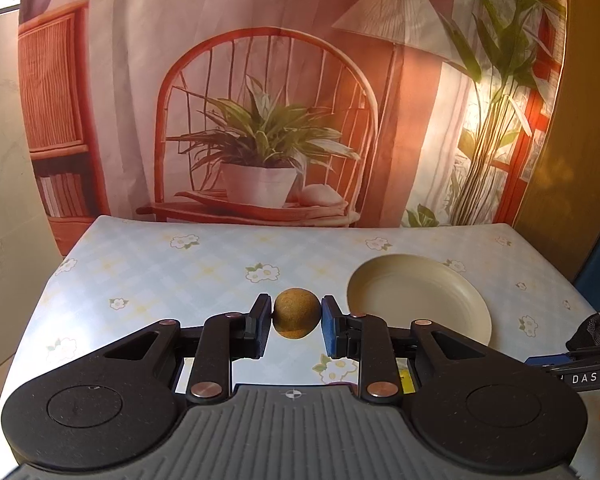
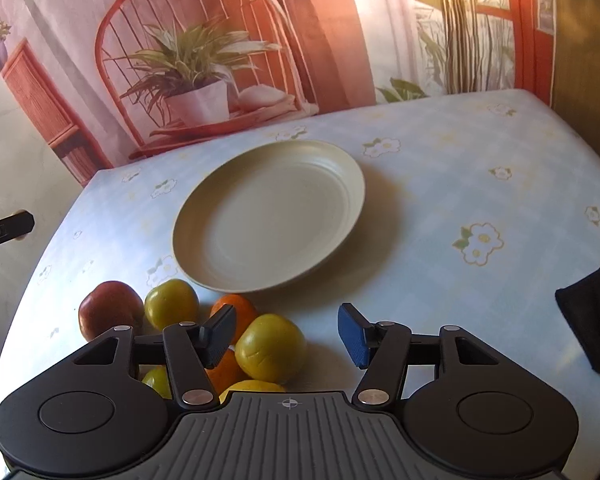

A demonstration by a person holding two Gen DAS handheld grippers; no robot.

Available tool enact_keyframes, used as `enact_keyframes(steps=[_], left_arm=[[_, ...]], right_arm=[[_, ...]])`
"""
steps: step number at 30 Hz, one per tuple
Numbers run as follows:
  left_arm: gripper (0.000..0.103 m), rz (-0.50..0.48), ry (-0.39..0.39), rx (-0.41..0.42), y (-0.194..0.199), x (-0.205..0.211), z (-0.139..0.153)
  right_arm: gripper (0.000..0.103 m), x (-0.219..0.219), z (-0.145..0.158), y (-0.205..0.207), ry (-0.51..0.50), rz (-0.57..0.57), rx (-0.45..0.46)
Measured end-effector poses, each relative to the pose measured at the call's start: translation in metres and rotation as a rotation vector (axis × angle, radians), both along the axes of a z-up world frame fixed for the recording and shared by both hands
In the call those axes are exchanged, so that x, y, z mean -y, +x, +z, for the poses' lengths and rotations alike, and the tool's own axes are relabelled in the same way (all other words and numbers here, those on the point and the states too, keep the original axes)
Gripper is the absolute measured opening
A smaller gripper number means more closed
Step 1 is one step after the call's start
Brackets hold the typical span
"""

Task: Organize fruits
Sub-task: 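Lift the brown fruit with the left gripper while the right gripper grasps a green-yellow fruit, then carry both fruits over the cream plate and open both grippers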

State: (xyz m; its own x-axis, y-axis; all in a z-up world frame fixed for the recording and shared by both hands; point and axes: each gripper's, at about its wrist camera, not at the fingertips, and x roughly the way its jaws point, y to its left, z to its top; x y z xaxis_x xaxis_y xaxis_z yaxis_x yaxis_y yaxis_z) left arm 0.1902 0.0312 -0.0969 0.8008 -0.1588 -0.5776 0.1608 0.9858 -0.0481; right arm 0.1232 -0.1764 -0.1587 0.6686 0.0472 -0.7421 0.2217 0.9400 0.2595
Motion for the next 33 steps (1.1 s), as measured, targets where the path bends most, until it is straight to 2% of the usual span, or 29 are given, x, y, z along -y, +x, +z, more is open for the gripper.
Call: enact_keyframes(steps=[6,17,26,33], left_arm=[[0.028,-0.038,0.010,-0.022,0.011,0.009,-0.010],[0.028,-0.063,0.019,-0.058,0.022,0.018,-0.018],[0.028,-0.091,0.020,-0.085,0.030,0.026,-0.021],[0.028,-0.135,0.024,-0.087,0.036,0.040,-0.021]], right_arm=[[0.047,-0.007,-0.010,0.010,0.038,0.024,-0.053],[0.044,0.004,-0.028,0.017,0.146,0.009,-0.114],[0.043,0.007,-0.027,0.013,0.152,0.010,-0.098],[0.043,0.025,-0.011,0.012,0.119,0.007,-0.057]])
